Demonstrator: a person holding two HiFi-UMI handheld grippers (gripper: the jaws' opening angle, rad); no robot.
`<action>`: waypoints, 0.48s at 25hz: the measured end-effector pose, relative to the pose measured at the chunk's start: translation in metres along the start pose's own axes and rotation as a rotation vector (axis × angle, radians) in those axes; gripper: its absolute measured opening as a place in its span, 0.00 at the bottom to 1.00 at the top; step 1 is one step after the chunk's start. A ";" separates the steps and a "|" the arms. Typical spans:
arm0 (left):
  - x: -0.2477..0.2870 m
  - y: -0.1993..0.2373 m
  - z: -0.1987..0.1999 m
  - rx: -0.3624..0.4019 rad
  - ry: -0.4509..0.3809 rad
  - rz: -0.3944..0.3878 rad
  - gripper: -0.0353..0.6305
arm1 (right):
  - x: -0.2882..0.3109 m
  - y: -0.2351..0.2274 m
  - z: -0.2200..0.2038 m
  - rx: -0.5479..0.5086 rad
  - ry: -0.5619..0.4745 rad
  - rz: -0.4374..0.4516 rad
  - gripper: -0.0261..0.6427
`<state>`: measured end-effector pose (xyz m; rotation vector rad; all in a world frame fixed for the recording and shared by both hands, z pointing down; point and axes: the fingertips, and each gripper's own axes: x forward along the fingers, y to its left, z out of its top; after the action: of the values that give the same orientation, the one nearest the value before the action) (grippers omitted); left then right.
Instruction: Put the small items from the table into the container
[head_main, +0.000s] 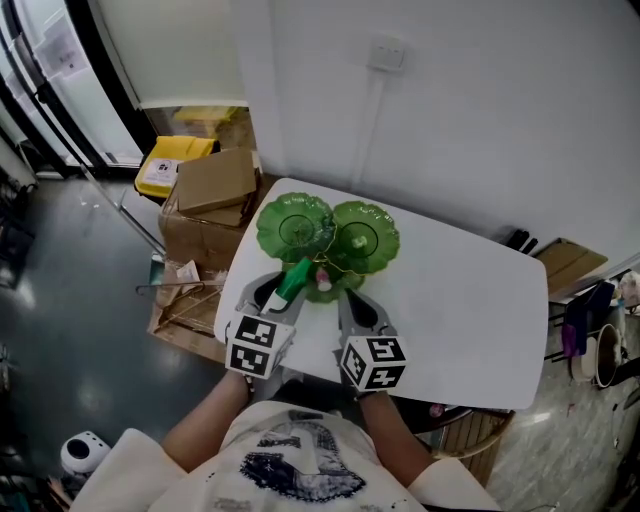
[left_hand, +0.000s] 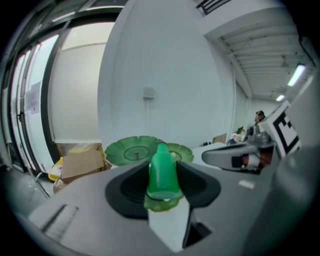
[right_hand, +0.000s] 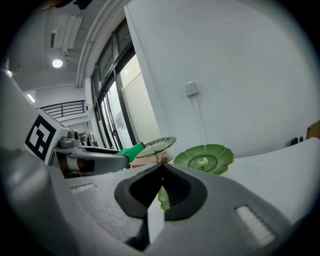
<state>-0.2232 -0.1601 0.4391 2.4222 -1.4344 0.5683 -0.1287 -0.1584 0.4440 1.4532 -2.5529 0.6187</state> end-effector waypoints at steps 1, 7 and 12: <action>0.001 0.004 0.003 0.001 -0.005 -0.005 0.30 | 0.004 0.001 0.001 -0.001 0.001 -0.003 0.04; 0.010 0.027 0.017 0.034 -0.023 -0.022 0.30 | 0.026 0.006 0.009 -0.005 -0.005 -0.032 0.04; 0.020 0.043 0.021 0.049 -0.028 -0.043 0.30 | 0.042 0.005 0.018 -0.004 -0.023 -0.061 0.04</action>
<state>-0.2482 -0.2051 0.4309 2.5015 -1.3916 0.5680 -0.1531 -0.1969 0.4396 1.5395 -2.5146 0.5906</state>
